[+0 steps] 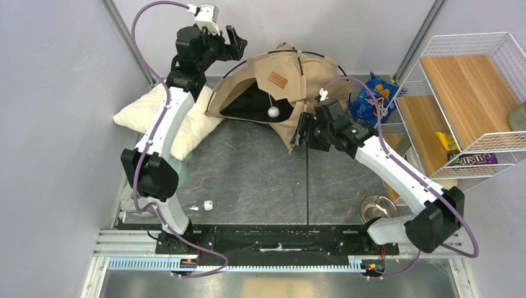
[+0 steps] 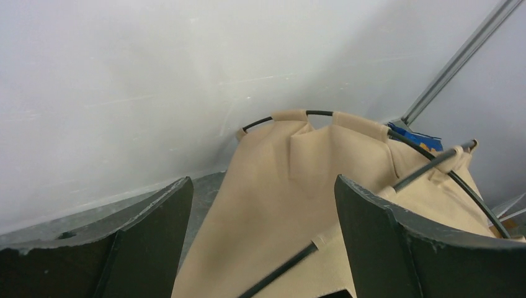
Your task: Set up the pet tent
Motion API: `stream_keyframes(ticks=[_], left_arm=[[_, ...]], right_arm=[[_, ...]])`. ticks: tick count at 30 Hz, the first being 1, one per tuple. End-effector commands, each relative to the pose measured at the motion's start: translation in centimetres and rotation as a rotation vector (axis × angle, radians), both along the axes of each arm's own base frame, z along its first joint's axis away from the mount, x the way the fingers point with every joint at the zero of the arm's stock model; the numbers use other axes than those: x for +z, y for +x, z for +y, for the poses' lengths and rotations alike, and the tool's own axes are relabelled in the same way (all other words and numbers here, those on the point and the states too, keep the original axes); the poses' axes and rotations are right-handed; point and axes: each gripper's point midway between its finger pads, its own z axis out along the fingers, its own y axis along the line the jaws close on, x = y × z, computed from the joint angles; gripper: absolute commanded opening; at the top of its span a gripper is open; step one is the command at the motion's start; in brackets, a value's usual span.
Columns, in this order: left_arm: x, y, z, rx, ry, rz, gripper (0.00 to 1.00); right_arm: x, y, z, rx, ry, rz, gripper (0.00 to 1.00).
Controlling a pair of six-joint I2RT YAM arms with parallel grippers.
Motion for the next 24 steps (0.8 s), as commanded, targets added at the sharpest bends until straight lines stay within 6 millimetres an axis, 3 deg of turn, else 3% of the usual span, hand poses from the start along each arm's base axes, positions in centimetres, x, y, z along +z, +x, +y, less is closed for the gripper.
stream_keyframes(ticks=[1,5,9,15,21,24], left_arm=[[1.6,-1.5,1.5,0.038,0.088,-0.045,0.91],[2.1,-2.4,1.8,0.038,0.093,-0.049,0.91],[2.7,-4.1,1.7,0.011,0.07,-0.055,0.91],[2.9,-7.6,2.3,0.007,0.033,-0.032,0.88],[1.0,-10.4,4.2,0.086,0.015,0.049,0.84],[-0.3,-11.6,4.8,0.108,0.008,0.086,0.83]], right_arm=[[4.0,-1.8,1.7,0.197,0.102,-0.117,0.77],[5.0,-3.3,2.6,0.298,0.15,-0.121,0.78],[4.2,-3.1,2.7,0.286,0.146,-0.101,0.68],[4.0,-1.5,3.4,0.23,0.177,-0.113,0.33],[5.7,1.4,5.1,0.132,0.289,-0.162,0.0],[7.1,3.0,5.6,0.062,0.355,-0.198,0.0]])
